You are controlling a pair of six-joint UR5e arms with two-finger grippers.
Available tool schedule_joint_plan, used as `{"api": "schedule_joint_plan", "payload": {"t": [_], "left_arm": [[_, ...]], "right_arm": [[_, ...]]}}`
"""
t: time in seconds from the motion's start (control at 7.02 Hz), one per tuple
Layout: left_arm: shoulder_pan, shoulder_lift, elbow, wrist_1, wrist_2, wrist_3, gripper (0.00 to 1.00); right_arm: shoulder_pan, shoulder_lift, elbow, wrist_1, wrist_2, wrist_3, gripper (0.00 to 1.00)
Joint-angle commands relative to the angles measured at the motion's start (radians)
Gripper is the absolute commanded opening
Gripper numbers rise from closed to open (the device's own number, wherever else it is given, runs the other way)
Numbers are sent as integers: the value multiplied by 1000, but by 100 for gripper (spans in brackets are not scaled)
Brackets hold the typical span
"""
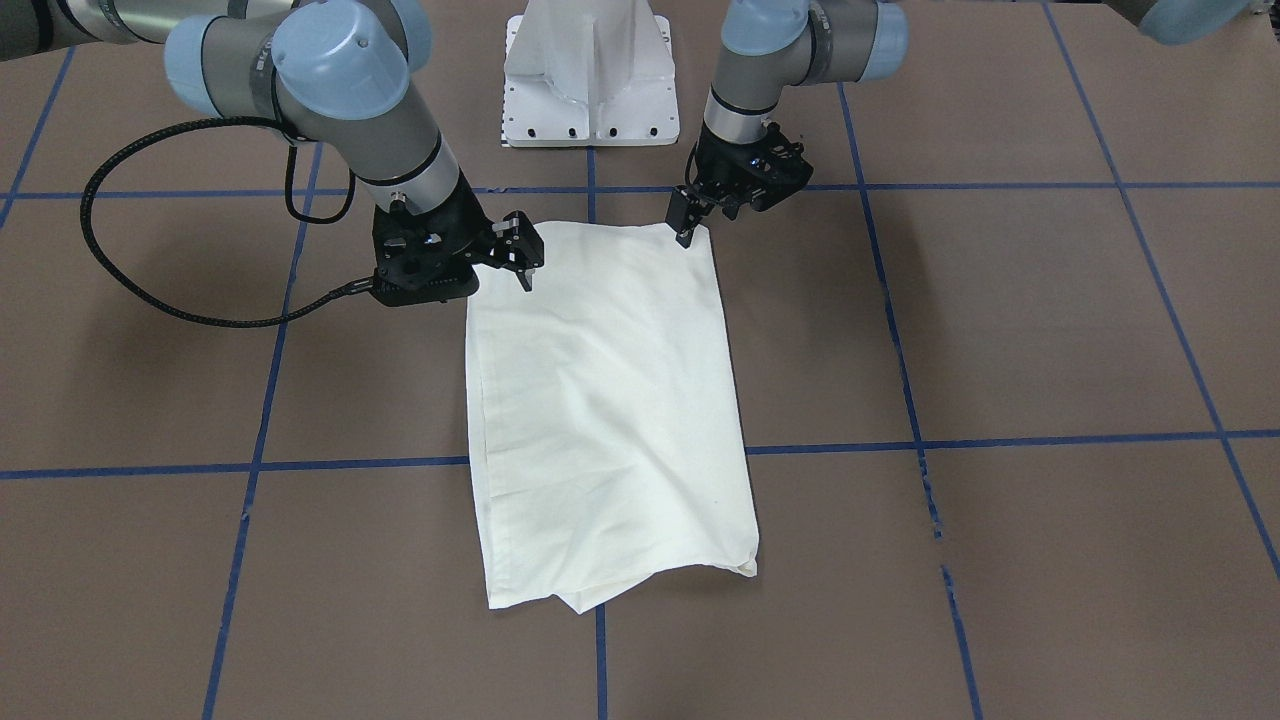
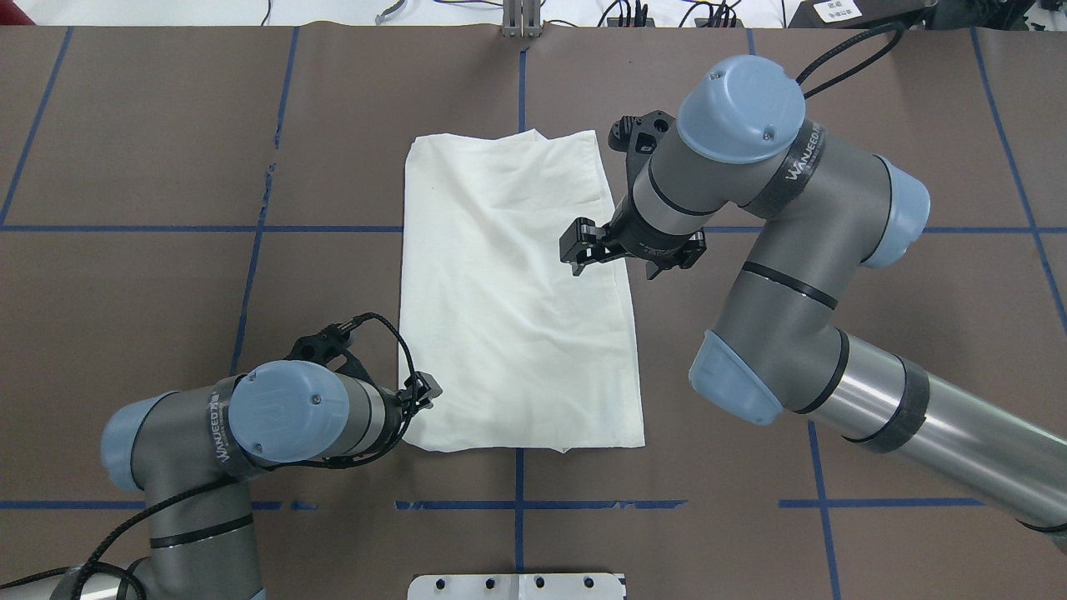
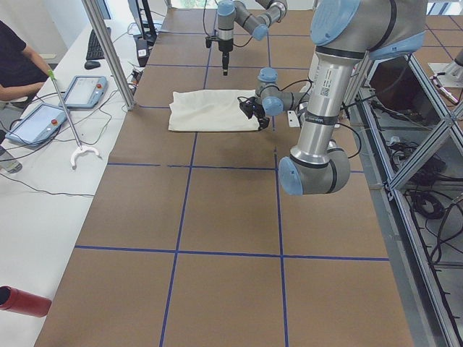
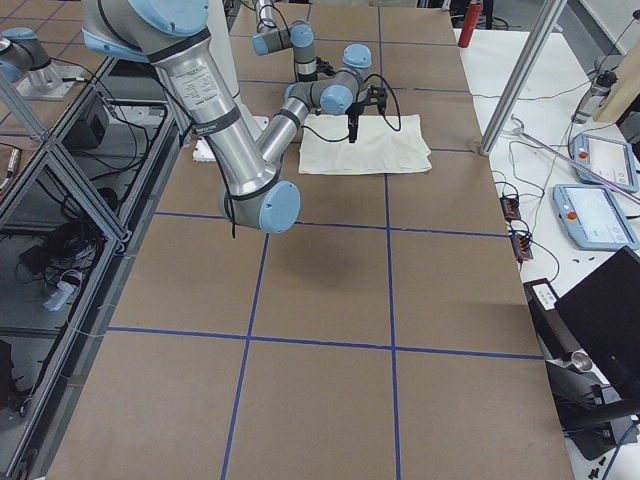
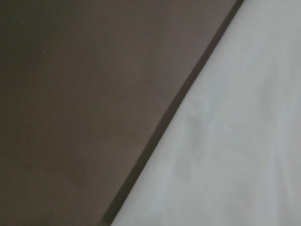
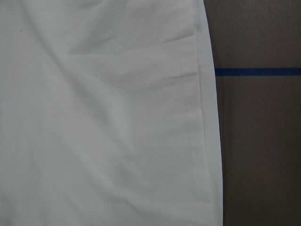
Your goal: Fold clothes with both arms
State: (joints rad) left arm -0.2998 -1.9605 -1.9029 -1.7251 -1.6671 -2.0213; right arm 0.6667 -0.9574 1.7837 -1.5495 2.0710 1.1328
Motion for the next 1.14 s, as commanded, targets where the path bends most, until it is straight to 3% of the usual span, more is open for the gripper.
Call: {"api": "schedule_joint_plan", "payload": {"t": [0.0,0.57,0.71,1.0], "left_arm": [[14,-17,14,12,3,0,89],[15,-37,50,9,6,9,85],[15,-37,50,7,6,7,74],[13,-35,50,7,7,10,41]], "right_arm": [[-2,-3,-1,3,-2,1,100],[-1,-1,-3,3,-6,1,100],[-1,-1,-3,3,-11,-1,100],[1,-1,-3,3,-11,-1,100]]}}
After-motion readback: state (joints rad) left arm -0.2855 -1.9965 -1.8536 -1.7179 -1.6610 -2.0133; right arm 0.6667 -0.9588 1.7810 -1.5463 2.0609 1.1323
